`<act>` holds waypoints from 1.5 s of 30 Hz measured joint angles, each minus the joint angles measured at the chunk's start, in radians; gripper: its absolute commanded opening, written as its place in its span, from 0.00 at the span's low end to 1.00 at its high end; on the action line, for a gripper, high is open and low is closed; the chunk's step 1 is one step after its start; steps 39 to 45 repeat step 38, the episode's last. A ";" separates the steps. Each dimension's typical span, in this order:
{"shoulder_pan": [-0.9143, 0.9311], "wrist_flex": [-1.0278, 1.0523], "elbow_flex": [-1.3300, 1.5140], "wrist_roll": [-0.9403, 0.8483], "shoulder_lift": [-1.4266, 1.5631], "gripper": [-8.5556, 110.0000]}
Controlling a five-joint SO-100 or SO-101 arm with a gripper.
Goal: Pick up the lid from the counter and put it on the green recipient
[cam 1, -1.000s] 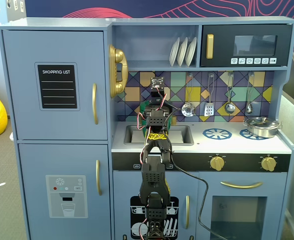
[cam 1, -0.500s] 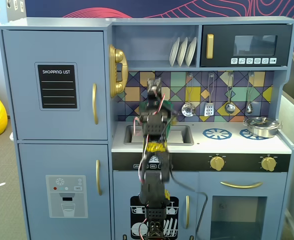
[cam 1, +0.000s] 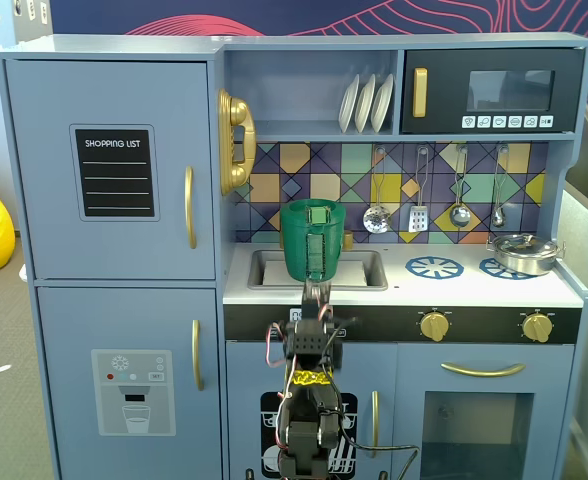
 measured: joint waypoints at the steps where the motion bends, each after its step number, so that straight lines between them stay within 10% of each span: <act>1: -0.011 -0.020 0.052 0.003 0.002 0.09; 45: -0.035 0.270 0.233 0.048 0.094 0.16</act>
